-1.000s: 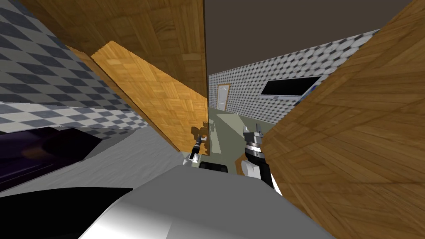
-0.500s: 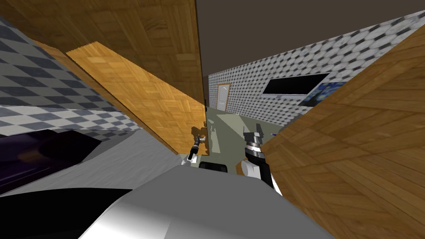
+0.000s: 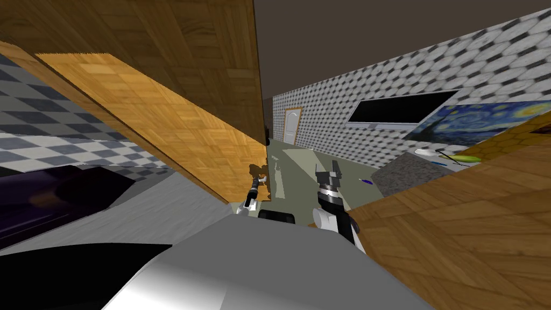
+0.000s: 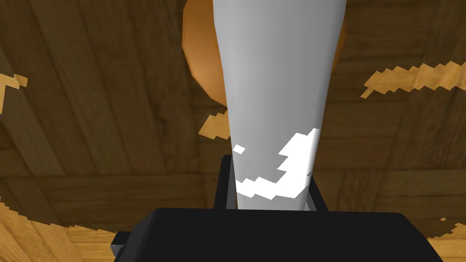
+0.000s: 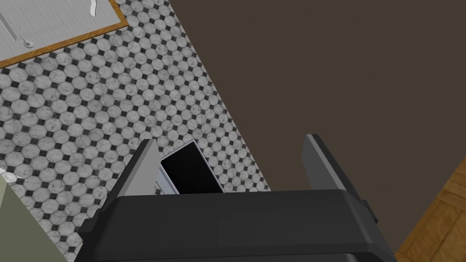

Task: Push the door open

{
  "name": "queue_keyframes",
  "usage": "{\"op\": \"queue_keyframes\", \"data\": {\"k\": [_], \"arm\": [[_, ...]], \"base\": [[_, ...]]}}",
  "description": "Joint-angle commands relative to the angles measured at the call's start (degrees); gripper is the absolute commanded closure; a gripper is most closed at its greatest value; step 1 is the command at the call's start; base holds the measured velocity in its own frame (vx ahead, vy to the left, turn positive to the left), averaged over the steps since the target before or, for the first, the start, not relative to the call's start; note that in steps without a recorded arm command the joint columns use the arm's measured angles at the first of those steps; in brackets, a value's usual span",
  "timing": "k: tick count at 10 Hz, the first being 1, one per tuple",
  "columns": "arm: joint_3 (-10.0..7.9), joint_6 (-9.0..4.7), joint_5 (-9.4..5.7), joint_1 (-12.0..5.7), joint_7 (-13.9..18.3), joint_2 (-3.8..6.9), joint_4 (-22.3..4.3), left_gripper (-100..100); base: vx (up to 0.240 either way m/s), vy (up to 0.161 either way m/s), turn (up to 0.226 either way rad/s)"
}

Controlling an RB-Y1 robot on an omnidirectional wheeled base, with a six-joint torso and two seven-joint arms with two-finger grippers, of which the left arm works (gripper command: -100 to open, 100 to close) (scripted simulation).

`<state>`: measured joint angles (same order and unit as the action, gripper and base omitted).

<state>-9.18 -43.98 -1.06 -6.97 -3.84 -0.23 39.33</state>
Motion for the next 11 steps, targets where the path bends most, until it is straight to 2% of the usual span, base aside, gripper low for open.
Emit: {"op": "queue_keyframes", "data": {"k": [1, 2, 3, 4, 7, 9, 11], "arm": [[-1.09, -0.60, -0.52, -0.49, -0.8, -1.33, -0.3, 100], [-1.36, -0.62, -0.66, -0.48, -1.1, -2.23, -0.3, 100], [-1.55, -0.49, -0.70, -0.26, -0.9, -1.25, 0.1, 100], [-2.42, -0.51, -1.16, -0.18, -1.4, 0.24, 0.2, 100], [-3.53, -0.56, -1.80, -0.16, -2.0, 1.51, 0.3, 100], [-4.41, -0.60, -2.31, -0.14, -2.5, 1.70, 0.4, 100], [-5.52, -0.65, -2.95, -0.12, -3.1, 1.04, 0.5, 100]], "base": [[0.143, -0.104, 0.095], [0.121, -0.135, 0.095], [0.052, -0.046, 0.060], [0.103, 0.024, 0.027], [0.182, 0.010, 0.017], [0.223, -0.001, 0.057], [0.250, -0.050, 0.080]]}}
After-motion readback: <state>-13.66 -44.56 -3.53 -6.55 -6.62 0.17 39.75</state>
